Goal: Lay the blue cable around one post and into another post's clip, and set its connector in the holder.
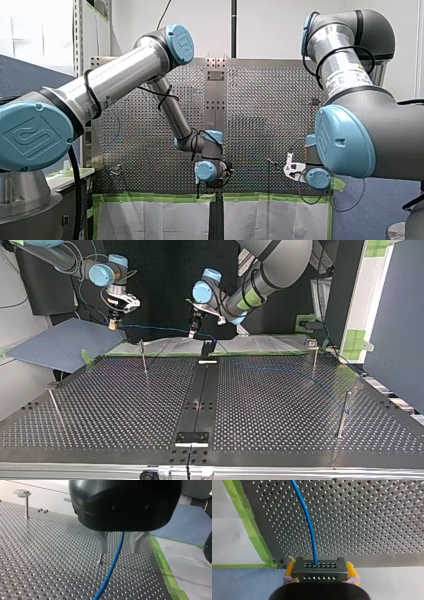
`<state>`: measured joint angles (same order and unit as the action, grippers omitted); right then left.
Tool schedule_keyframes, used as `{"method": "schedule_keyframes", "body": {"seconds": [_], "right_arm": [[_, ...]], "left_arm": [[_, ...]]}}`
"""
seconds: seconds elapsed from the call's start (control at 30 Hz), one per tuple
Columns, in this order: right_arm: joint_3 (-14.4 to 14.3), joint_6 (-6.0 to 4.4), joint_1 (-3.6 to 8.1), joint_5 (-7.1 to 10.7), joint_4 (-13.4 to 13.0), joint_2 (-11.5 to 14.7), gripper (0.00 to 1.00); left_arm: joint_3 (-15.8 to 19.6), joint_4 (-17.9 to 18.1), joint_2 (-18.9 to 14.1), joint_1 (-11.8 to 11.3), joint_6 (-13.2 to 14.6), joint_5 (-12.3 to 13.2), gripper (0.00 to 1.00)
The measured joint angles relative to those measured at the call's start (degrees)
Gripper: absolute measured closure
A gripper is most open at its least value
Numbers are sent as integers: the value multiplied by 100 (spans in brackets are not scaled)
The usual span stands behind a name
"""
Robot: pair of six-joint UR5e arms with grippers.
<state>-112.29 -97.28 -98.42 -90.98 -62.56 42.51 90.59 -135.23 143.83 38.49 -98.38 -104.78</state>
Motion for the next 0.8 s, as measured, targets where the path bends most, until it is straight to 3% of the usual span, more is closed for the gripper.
{"method": "schedule_keyframes", "body": {"seconds": [0.07, 0.1, 0.17, 0.4, 0.47, 0.8], "right_arm": [[-1, -1, 0, 0, -2, 0, 100], [0, -2, 0, 0, -4, 0, 100], [0, -3, 3, 0, -8, 0, 100], [0, -3, 2, 0, -15, 0, 100], [0, -3, 2, 0, -15, 0, 100], [0, 5, 2, -9, -4, 0, 100]], "left_arm": [[0, -11, -1, 0, 2, -1, 78], [0, -15, -1, 0, 2, -1, 78], [0, -19, -1, 1, 3, 7, 88], [0, -22, -3, 2, 10, 29, 93], [0, -24, -2, 2, 11, 28, 99], [1, -67, -1, 13, 210, 57, 99]]}}
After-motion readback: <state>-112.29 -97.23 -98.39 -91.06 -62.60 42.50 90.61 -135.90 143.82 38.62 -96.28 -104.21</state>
